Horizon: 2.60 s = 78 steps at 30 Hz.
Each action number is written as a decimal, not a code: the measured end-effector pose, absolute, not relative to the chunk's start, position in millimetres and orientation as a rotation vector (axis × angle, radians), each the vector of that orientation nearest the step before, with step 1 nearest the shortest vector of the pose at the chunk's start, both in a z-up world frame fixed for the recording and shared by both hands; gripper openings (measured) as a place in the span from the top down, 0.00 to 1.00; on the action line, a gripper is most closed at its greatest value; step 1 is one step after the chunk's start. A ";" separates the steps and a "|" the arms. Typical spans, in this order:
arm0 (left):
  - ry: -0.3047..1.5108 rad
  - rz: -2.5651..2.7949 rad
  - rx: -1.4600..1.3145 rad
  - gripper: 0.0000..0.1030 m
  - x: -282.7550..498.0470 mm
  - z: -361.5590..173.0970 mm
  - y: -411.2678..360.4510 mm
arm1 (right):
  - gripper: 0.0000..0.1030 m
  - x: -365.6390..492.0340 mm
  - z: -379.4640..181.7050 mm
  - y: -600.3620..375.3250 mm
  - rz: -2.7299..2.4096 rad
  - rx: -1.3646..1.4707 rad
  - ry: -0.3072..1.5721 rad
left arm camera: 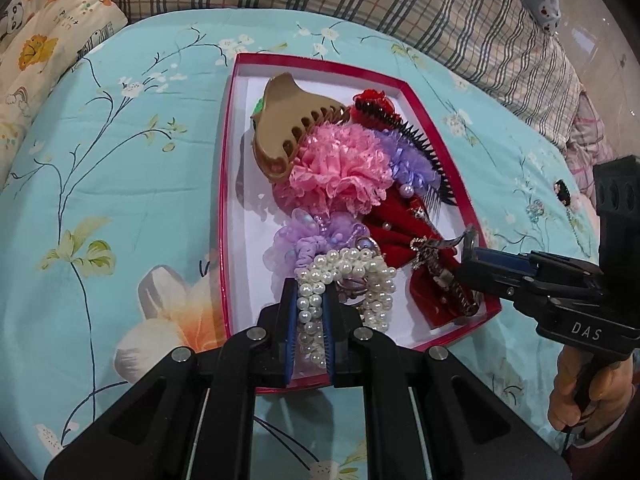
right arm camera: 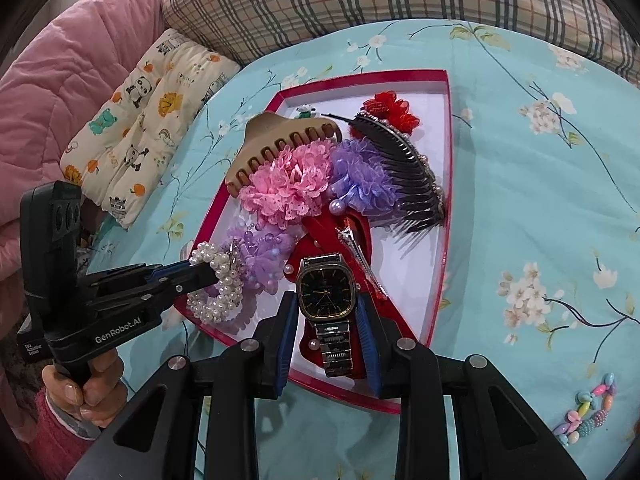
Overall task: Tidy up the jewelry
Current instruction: 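Carry the pearl bracelet and wristwatch over the tray and lower them in, then open both tools to release the bracelet and watch, then lift away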
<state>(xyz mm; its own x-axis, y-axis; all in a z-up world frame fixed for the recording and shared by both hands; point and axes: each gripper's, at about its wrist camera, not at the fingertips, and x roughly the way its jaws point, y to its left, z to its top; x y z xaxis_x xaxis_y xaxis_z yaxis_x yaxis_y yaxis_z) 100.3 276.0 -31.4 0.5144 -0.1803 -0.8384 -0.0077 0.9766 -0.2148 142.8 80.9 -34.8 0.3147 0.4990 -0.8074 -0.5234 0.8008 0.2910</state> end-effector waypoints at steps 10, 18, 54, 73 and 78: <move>1.069 -0.101 -0.198 0.91 101.5 -40.4 274.9 | 0.71 140.5 -43.6 87.8 0.680 -0.058 1.068; 1.078 -0.091 -0.194 0.91 100.8 -42.2 275.7 | 0.71 138.5 -44.0 87.9 0.683 -0.074 1.074; 1.054 -0.080 -0.178 0.47 70.8 -22.1 268.3 | 0.67 114.9 -21.0 70.5 0.684 -0.049 1.031; 1.022 -0.017 -0.193 0.30 45.5 -2.4 265.2 | 0.58 101.5 -7.9 56.2 0.660 -0.033 0.990; 0.999 0.041 -0.167 0.20 33.8 9.2 261.0 | 0.48 92.1 -5.2 54.1 0.655 -0.038 0.977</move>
<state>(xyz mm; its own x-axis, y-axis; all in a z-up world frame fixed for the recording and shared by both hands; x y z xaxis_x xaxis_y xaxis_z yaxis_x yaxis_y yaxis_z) 33.8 261.0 9.2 0.5417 -0.0418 -0.8395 -0.1109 0.9865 -0.1207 92.1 54.1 -5.2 0.3850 0.4971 -0.7776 -0.5302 0.8088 0.2546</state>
